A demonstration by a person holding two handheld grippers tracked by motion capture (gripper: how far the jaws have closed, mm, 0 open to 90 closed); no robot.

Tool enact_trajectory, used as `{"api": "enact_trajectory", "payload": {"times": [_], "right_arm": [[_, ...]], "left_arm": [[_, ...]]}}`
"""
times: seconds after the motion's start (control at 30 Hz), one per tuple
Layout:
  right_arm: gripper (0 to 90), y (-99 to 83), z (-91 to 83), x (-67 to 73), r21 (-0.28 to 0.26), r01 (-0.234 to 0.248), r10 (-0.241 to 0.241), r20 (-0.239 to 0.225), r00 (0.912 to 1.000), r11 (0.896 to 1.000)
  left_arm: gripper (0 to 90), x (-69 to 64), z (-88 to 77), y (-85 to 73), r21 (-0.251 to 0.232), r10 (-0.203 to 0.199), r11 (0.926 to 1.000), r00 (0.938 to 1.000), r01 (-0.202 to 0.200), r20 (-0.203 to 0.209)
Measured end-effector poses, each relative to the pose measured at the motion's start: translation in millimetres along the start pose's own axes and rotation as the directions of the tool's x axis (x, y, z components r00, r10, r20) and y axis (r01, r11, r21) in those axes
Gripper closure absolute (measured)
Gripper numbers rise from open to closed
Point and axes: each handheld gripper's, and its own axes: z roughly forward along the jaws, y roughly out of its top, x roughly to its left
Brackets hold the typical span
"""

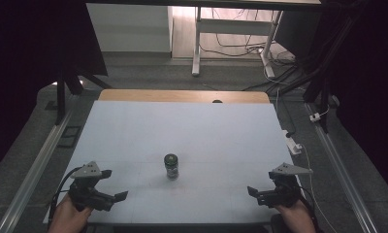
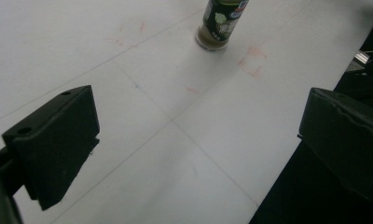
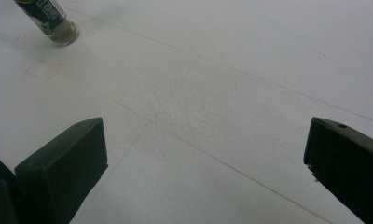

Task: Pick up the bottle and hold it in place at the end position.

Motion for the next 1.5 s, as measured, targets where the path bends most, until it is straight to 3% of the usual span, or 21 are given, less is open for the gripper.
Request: {"api": "enact_trajectory", "payload": {"times": [0.23,0.37,0.83,0.97,1.13,1.5], "right_arm": [[0.0,0.0,0.3,0.1,0.000,0.000,0.000,-0.001,1.0000,1.000],[0.0,0.1,0.5,0.0,0.003,0.001,-0.001,-0.001,1.0000,1.000],[0.0,0.2,1.0,0.5,0.006,0.000,0.000,-0.003,1.0000,1.000],[0.0,0.2,1.0,0.6,0.007,0.002,-0.002,-0.004,1.0000,1.000],[0.0,0.2,1.0,0.5,0.007,0.002,-0.002,-0.004,1.0000,1.000],[0.0,0.2,1.2,0.7,0.009,0.005,-0.005,-0.005,1.0000,1.000]], "left_arm": [[0.0,0.1,18.2,13.1,0.000,0.038,0.9993,0.9987,-0.038,0.033],[0.0,-0.8,25.8,22.2,0.016,0.067,0.9976,0.9974,-0.068,0.025],[0.0,-6.3,60.3,46.6,0.057,0.089,0.9943,0.9958,-0.090,0.023],[0.0,-7.1,71.8,52.4,0.065,0.115,0.9911,0.9931,-0.116,0.021],[0.0,-5.8,88.4,59.8,0.061,0.128,0.9895,0.9905,-0.131,0.051],[0.0,-7.2,125.8,72.0,0.104,0.182,0.9764,0.9805,-0.189,0.073]]}}
